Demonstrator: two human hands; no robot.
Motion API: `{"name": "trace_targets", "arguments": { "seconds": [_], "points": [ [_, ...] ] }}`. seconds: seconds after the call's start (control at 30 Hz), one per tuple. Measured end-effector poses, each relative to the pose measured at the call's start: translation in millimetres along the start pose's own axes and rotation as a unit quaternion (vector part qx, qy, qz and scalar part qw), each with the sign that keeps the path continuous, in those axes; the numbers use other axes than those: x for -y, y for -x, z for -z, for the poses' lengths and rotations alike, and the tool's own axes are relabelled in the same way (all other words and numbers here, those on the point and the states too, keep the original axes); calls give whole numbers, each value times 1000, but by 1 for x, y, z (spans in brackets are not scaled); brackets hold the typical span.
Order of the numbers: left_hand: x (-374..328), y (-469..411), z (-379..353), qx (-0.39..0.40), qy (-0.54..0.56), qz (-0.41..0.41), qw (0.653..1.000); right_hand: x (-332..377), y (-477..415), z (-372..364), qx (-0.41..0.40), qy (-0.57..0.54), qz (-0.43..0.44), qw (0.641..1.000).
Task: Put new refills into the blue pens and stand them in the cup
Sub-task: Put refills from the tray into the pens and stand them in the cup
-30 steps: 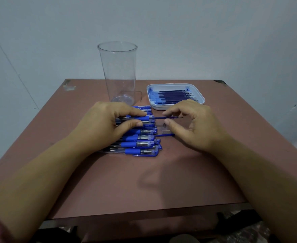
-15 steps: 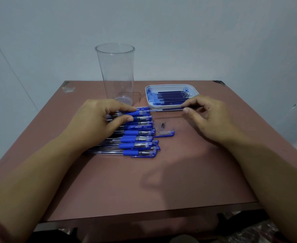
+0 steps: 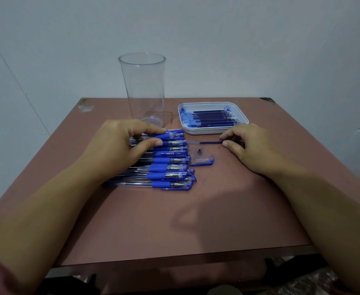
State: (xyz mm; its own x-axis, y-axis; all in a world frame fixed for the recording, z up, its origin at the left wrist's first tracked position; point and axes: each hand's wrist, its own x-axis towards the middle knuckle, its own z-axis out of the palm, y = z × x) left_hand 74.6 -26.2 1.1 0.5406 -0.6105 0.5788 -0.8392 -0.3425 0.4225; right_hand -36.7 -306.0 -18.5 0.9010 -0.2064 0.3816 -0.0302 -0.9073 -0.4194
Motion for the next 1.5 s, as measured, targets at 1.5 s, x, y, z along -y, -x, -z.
{"name": "trace_targets", "arguments": {
  "seconds": [1.5],
  "points": [
    [1, -4, -2, 13, 15, 1, 1000, 5, -86, 34, 188, 82, -38, 978]
  ]
}}
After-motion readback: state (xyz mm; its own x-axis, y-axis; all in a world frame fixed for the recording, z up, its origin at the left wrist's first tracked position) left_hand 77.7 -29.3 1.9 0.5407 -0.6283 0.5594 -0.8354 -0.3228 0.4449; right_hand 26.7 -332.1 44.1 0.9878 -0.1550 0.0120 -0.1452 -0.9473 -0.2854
